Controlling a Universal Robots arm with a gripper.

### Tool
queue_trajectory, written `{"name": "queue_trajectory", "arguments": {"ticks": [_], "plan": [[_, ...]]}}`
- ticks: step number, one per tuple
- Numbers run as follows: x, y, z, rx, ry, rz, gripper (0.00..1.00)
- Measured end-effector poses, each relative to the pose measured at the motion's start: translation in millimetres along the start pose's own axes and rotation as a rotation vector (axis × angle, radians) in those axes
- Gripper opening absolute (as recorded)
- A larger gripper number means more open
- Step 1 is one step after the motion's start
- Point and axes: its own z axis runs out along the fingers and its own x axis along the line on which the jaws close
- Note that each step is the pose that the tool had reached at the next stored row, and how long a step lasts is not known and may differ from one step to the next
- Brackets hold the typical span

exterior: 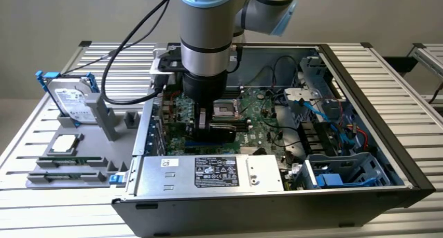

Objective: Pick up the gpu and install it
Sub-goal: 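Insert the gpu into the slot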

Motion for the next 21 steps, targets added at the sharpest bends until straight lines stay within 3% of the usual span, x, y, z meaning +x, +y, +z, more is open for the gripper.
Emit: {"name": "queue_trajectory", "arguments": {"ticks": [8,21], "plan": [[-0.3,0.0,0.1,-0.0001,0.0004,-0.004,0.27],[-1.4,0.1,0.0,-0.0003,0.0063,-0.047,0.27]]}}
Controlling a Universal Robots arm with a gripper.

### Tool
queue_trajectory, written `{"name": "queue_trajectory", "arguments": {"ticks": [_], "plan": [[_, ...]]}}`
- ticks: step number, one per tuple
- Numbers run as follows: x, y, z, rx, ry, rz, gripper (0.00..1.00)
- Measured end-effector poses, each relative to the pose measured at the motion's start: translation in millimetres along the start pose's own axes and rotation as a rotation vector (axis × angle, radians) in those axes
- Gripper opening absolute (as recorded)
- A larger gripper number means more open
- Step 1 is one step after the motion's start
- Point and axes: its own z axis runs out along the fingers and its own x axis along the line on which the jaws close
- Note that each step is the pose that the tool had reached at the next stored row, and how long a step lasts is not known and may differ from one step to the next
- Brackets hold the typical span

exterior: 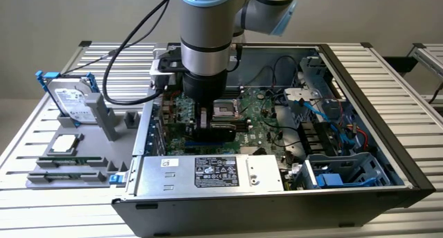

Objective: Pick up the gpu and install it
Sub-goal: 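Insert the gpu into the slot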

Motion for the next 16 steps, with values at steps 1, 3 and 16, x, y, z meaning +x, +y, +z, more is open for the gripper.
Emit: {"name": "queue_trajectory", "arguments": {"ticks": [1,3,16], "plan": [[0.0,0.0,0.0,0.0,0.0002,-0.002,0.27],[-0.1,0.0,0.0,-0.0001,0.0004,-0.005,0.27],[-0.5,0.0,0.0,-0.0002,0.001,-0.016,0.27]]}}
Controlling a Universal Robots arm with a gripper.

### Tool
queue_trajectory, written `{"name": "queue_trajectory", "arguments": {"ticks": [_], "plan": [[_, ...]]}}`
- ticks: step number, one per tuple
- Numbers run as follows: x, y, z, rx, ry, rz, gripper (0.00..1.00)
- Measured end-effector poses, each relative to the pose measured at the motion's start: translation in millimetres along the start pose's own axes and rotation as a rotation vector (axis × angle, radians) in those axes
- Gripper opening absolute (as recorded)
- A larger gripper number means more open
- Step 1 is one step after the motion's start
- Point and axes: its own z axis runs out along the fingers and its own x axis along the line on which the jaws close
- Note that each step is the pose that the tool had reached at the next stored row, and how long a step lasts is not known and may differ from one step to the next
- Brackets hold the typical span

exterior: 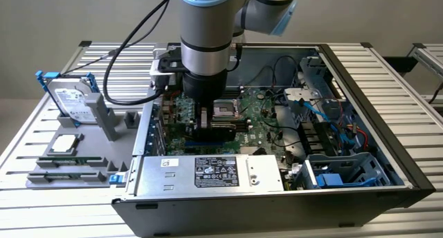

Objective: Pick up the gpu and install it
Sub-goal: 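Insert the gpu into the slot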

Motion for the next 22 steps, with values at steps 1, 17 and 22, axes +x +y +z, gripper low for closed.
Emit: {"name": "queue_trajectory", "arguments": {"ticks": [1,17,22], "plan": [[-0.2,0.0,0.0,0.0,0.0,0.0,0.27],[-2.2,0.0,2.7,0.0,0.0008,0.0,0.27],[-2.2,0.2,2.8,0.0,0.0008,-0.001,0.27]]}}
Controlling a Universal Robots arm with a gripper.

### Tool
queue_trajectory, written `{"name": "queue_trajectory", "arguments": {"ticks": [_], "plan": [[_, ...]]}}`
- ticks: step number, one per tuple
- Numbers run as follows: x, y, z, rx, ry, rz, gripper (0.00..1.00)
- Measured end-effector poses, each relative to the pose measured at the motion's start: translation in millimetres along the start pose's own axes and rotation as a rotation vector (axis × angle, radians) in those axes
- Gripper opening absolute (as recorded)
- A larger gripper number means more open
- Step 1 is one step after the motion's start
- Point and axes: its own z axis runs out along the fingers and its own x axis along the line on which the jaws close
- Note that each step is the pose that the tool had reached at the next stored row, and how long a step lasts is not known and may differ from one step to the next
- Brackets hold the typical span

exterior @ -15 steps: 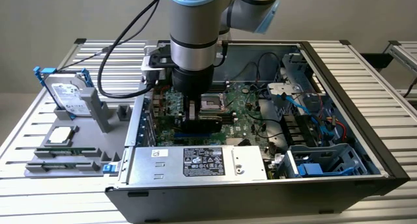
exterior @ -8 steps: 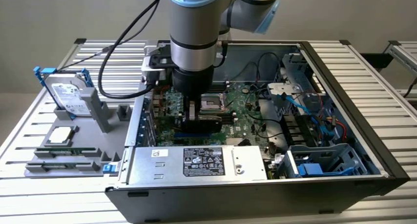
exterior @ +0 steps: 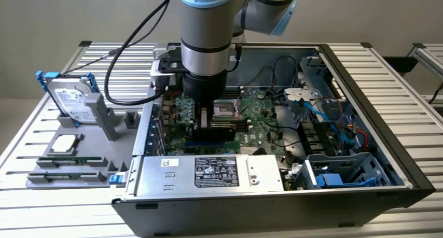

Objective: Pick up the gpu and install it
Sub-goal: 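Insert the gpu into the slot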

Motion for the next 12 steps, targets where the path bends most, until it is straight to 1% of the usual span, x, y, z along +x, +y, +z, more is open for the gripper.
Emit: {"name": "queue_trajectory", "arguments": {"ticks": [12], "plan": [[0.0,0.3,0.1,-0.0001,0.0003,-0.008,0.27]]}}
